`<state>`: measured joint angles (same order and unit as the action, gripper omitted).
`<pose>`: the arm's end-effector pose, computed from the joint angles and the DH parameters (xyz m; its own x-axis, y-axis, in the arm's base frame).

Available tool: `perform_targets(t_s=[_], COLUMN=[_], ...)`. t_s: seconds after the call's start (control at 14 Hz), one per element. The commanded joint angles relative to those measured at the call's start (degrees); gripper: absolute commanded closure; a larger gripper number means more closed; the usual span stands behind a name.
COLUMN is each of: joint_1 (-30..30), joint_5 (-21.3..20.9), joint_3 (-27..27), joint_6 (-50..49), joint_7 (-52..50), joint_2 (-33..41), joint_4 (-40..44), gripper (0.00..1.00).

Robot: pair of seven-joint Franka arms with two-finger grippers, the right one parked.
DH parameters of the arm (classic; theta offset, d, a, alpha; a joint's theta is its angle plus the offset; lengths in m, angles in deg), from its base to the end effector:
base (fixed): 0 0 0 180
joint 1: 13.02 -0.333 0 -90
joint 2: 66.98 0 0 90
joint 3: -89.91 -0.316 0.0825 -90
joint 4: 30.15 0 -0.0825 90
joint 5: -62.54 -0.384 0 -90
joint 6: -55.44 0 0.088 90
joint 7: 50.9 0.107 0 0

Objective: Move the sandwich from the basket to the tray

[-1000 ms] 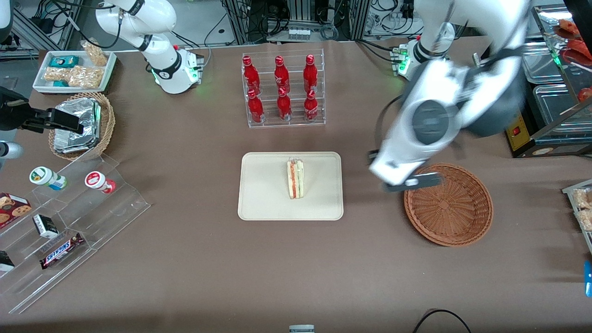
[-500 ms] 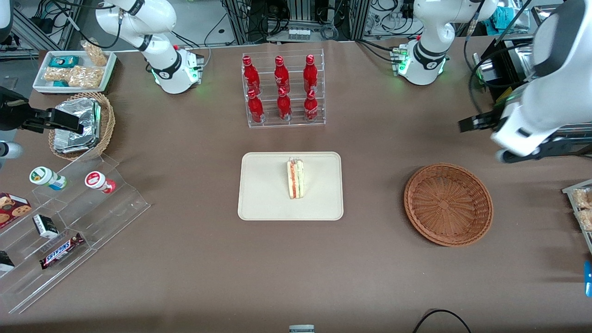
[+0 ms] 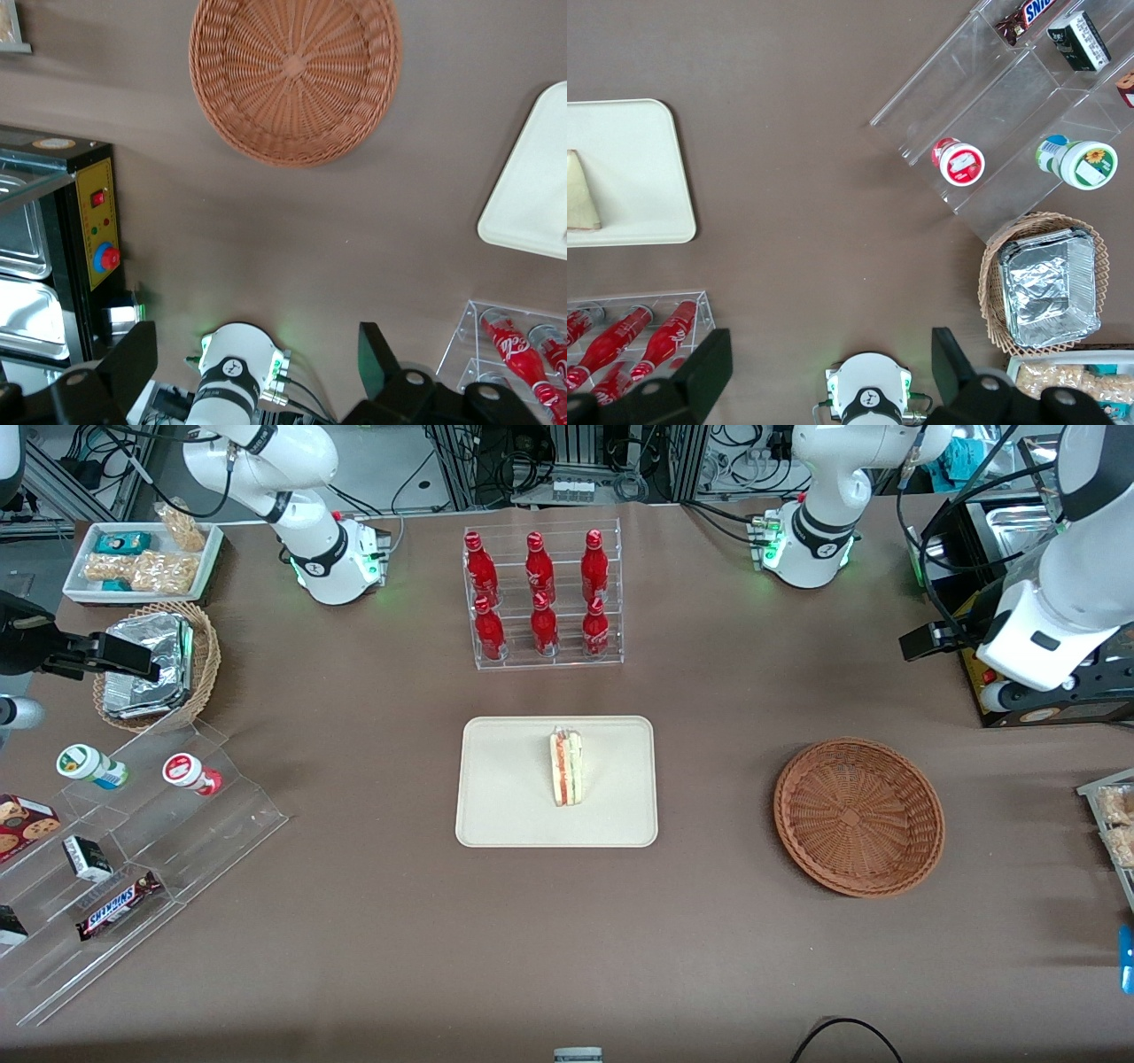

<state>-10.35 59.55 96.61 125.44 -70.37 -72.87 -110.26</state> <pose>0.5411 -0.0785 0.6213 0.9495 0.1953 -0.2456 0.1676 -0.9773 -0.1293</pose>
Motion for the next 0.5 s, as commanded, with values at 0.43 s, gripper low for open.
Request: perform_targets(t_s=[0.43], joint_1=[-0.82], joint_5=[1.84], joint_3=[-0.1], joint_6=[2.25], joint_7=[-1.44], joint_2=[1.75], joint_4=[1.09], gripper=[0.0])
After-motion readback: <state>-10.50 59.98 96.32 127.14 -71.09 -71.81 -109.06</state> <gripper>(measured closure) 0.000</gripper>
